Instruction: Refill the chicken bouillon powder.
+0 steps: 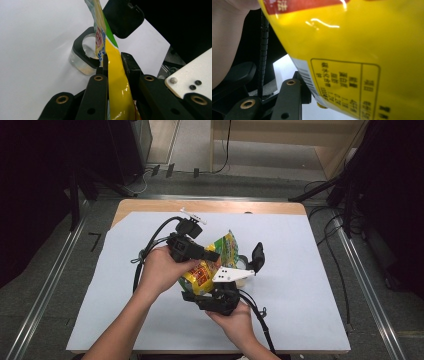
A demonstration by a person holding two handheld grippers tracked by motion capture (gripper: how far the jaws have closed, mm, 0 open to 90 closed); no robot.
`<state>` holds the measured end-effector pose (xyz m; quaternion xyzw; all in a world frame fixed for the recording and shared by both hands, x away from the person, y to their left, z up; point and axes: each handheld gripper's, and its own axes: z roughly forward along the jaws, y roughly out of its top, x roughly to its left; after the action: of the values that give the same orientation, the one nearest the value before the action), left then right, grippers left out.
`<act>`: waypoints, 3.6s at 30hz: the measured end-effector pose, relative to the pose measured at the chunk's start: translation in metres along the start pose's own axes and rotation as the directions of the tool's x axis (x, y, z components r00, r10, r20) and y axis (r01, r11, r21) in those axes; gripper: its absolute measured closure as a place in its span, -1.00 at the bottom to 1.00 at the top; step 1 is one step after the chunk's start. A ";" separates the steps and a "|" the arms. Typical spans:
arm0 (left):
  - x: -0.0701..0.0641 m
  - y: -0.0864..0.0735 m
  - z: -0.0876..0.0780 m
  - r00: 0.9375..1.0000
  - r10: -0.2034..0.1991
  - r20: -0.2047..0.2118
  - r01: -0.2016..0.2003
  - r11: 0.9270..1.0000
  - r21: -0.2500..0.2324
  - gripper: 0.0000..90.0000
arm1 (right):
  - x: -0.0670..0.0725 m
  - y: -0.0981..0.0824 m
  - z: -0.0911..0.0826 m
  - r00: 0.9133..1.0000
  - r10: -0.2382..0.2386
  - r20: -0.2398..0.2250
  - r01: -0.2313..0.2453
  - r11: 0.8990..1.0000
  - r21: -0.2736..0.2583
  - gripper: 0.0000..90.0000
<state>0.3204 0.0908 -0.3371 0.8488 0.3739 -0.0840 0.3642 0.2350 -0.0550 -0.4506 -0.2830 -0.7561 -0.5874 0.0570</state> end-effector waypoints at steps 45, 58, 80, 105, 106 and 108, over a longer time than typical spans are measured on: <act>0.001 -0.003 -0.003 0.994 -0.105 -0.022 0.103 0.992 -0.072 0.74 | -0.003 0.004 -0.004 0.999 0.045 0.009 -0.045 0.999 0.011 0.45; -0.005 -0.001 -0.006 0.993 -0.111 -0.037 0.108 0.991 -0.082 0.74 | 0.003 0.007 -0.003 0.998 0.056 0.032 -0.057 0.998 0.013 0.49; -0.004 0.004 -0.003 0.990 -0.140 0.005 0.139 0.982 -0.129 0.74 | 0.002 0.007 -0.006 0.997 0.077 0.026 -0.076 0.997 -0.033 0.36; -0.008 0.007 -0.004 0.992 -0.126 -0.009 0.124 0.983 -0.133 0.71 | 0.001 0.007 -0.010 0.991 0.133 -0.024 -0.134 0.990 -0.053 0.50; -0.009 0.007 -0.004 0.992 -0.126 -0.010 0.124 0.983 -0.132 0.71 | 0.001 0.007 -0.010 0.991 0.130 -0.024 -0.131 0.990 -0.054 0.49; -0.009 0.007 -0.004 0.992 -0.128 -0.013 0.125 0.983 -0.136 0.71 | 0.002 0.007 -0.010 0.992 0.125 -0.018 -0.126 0.991 -0.054 0.46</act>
<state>0.3184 0.0851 -0.3266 0.7975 0.4358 -0.0724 0.4108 0.2348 -0.0626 -0.4406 -0.3270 -0.7199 -0.6054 0.0915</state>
